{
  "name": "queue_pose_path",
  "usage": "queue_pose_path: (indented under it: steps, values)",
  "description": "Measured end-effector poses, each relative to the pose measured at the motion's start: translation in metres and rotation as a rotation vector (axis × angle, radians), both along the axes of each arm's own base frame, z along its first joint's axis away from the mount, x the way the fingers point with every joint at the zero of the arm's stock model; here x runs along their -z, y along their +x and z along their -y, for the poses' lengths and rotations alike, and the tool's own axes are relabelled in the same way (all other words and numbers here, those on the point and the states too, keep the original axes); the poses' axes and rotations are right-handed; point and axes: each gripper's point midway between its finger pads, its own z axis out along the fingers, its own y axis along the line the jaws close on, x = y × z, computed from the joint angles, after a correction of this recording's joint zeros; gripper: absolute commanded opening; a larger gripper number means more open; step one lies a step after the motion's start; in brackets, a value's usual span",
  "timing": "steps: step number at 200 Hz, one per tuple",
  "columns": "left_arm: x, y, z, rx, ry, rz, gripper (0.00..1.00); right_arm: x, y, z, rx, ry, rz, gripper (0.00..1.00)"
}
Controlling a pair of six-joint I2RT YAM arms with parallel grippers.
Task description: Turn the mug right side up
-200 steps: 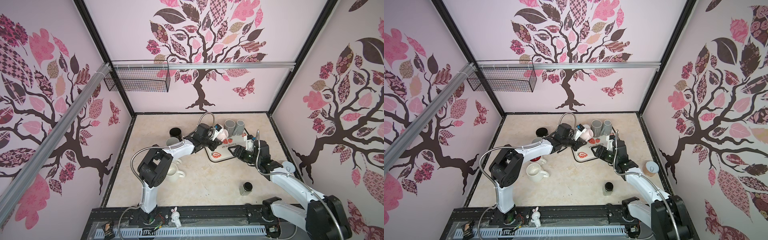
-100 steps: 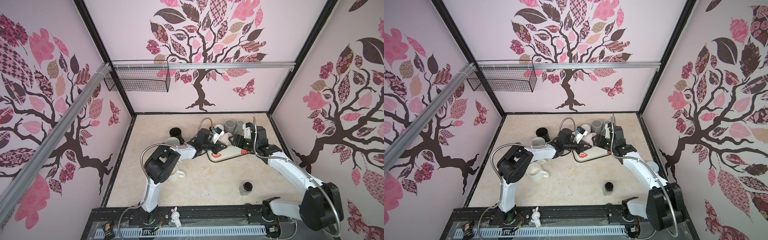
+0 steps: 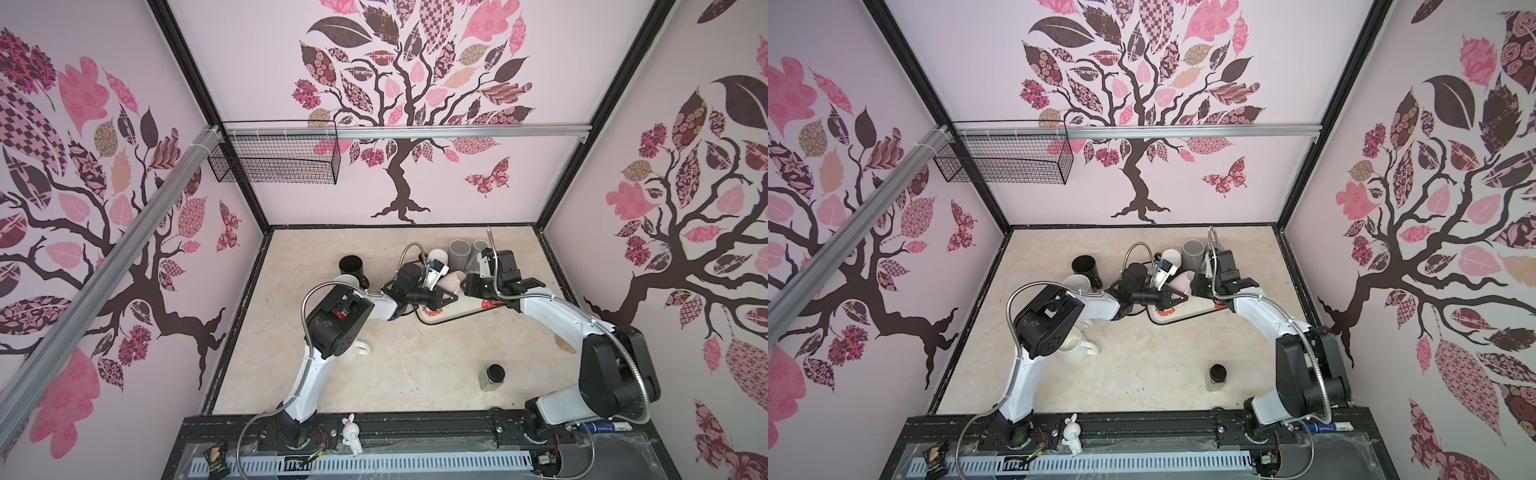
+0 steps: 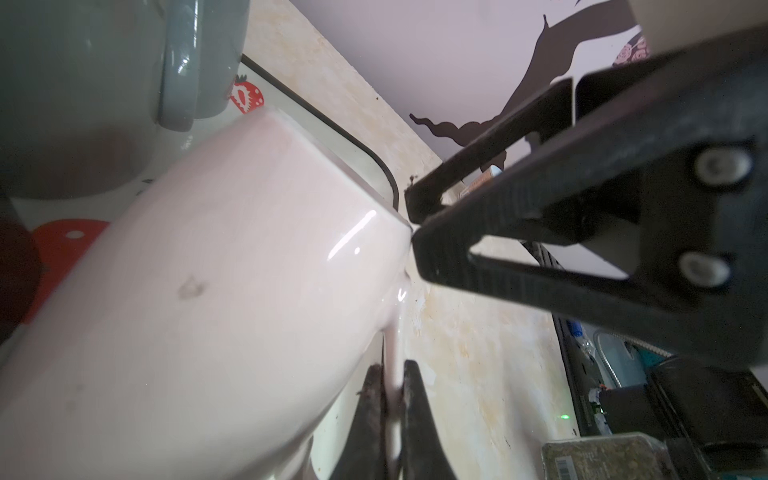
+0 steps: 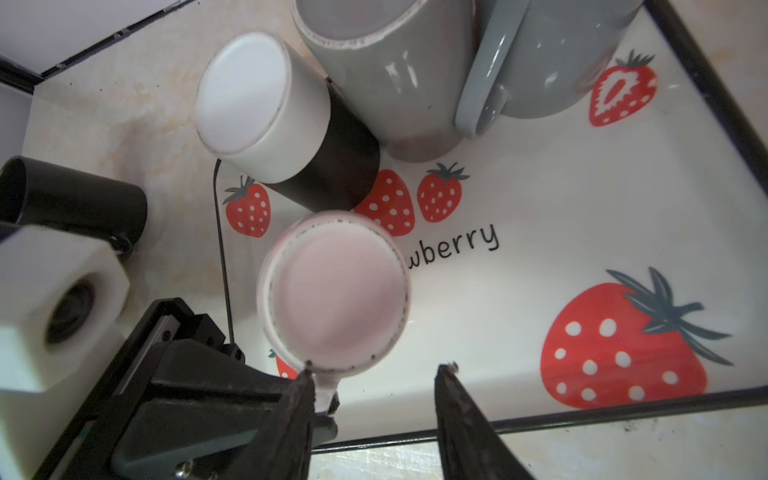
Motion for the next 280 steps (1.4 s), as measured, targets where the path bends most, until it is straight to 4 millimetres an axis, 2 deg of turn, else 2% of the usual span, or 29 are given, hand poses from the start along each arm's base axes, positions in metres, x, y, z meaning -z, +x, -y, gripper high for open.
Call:
queue_pose_path:
  steps: [12, 24, 68, 98, 124, 165, 192, 219, 242, 263, 280]
  values:
    - [0.001, 0.004, -0.002, -0.016, 0.001, -0.001, 0.15, 0.001, 0.003, -0.003, -0.017, -0.006, 0.0, 0.49]
    - [0.001, 0.008, -0.005, -0.037, 0.003, 0.003, 0.23, 0.002, 0.006, -0.008, -0.036, -0.014, 0.002, 0.49]
    - [0.013, 0.006, -0.013, -0.067, 0.03, 0.001, 0.35, 0.011, 0.007, -0.018, -0.088, -0.054, -0.021, 0.49]
    - [0.009, 0.005, -0.018, -0.083, 0.04, 0.015, 0.39, 0.016, 0.001, -0.018, -0.099, -0.089, -0.041, 0.51]
    - [-0.005, 0.003, -0.023, -0.098, 0.036, 0.04, 0.39, 0.017, -0.002, -0.017, -0.096, -0.134, -0.04, 0.55]
    - [-0.022, -0.003, -0.031, -0.111, 0.04, 0.072, 0.39, 0.017, -0.005, -0.024, -0.185, -0.208, -0.006, 0.67]
    - [-0.024, -0.009, -0.038, -0.119, 0.055, 0.075, 0.39, 0.019, -0.002, -0.024, -0.226, -0.249, 0.015, 0.67]
    - [-0.025, -0.016, -0.045, -0.121, 0.072, 0.075, 0.39, 0.032, 0.01, -0.026, -0.252, -0.284, -0.014, 0.6]
    - [-0.025, -0.022, -0.052, -0.127, 0.09, 0.075, 0.39, 0.042, 0.015, -0.029, -0.289, -0.321, -0.051, 0.44]
    - [-0.03, -0.027, -0.058, -0.133, 0.098, 0.083, 0.4, 0.047, 0.013, -0.028, -0.306, -0.358, -0.068, 0.27]
    - [-0.036, -0.029, -0.061, -0.136, 0.094, 0.096, 0.4, 0.048, 0.011, -0.027, -0.316, -0.381, -0.072, 0.17]
